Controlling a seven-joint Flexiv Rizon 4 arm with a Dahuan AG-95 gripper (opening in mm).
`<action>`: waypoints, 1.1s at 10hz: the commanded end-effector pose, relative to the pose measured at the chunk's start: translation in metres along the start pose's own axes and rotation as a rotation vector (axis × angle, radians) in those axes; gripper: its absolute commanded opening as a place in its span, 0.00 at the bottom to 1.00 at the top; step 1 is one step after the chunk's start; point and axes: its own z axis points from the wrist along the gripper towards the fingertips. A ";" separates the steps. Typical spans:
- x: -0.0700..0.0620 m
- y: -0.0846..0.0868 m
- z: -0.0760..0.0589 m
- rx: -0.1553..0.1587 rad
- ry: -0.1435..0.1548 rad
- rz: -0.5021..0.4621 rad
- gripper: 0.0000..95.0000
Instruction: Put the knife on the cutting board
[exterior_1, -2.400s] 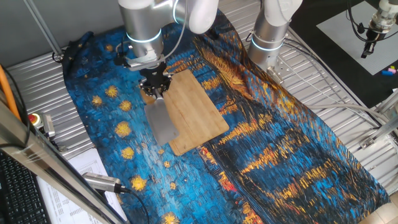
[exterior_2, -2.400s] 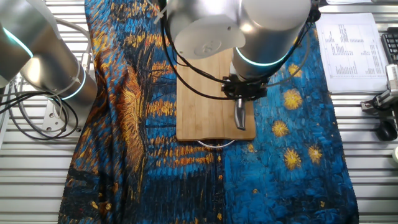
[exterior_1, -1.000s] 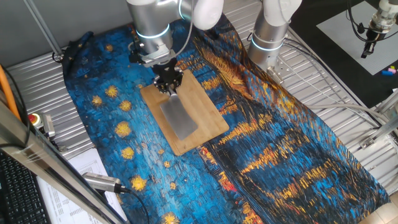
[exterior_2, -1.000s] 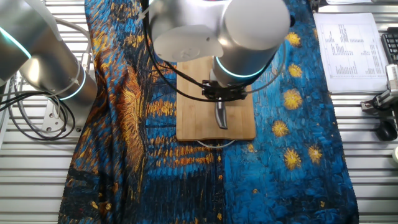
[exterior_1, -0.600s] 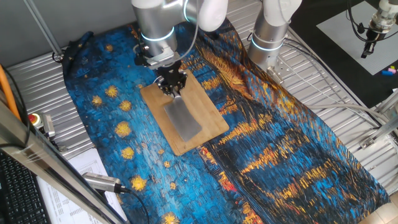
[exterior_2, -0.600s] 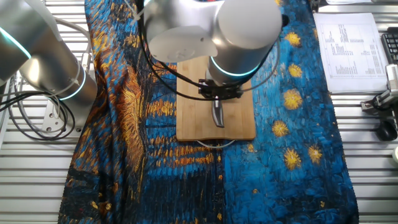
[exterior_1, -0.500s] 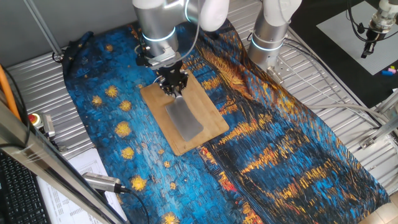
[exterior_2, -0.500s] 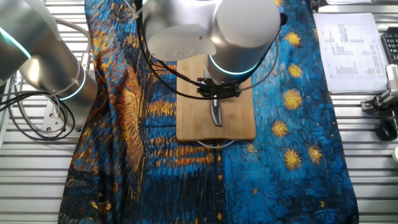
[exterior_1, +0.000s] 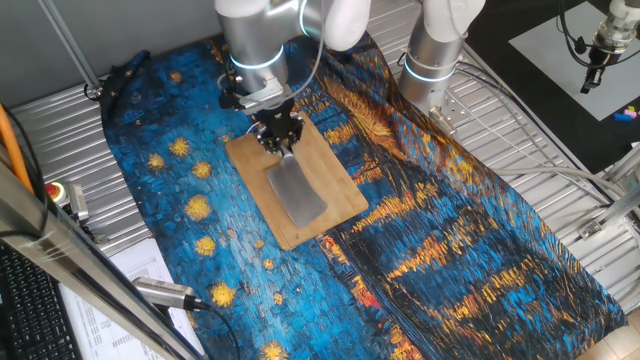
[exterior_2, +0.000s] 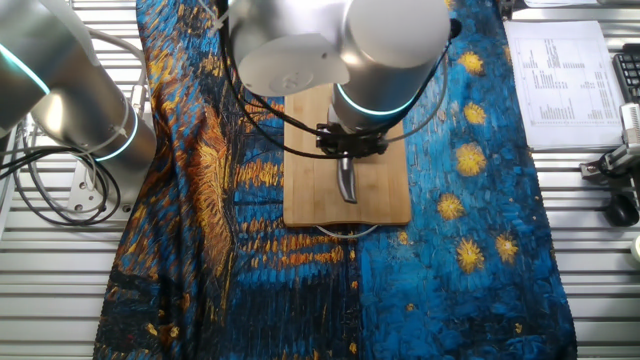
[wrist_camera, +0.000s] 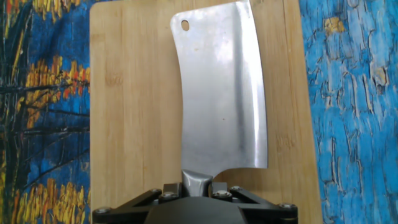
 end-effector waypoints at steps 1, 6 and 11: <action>0.000 0.001 0.000 0.006 0.000 -0.003 0.00; 0.000 0.001 0.000 0.008 -0.001 0.002 0.00; 0.000 0.000 0.000 0.013 0.003 -0.011 0.40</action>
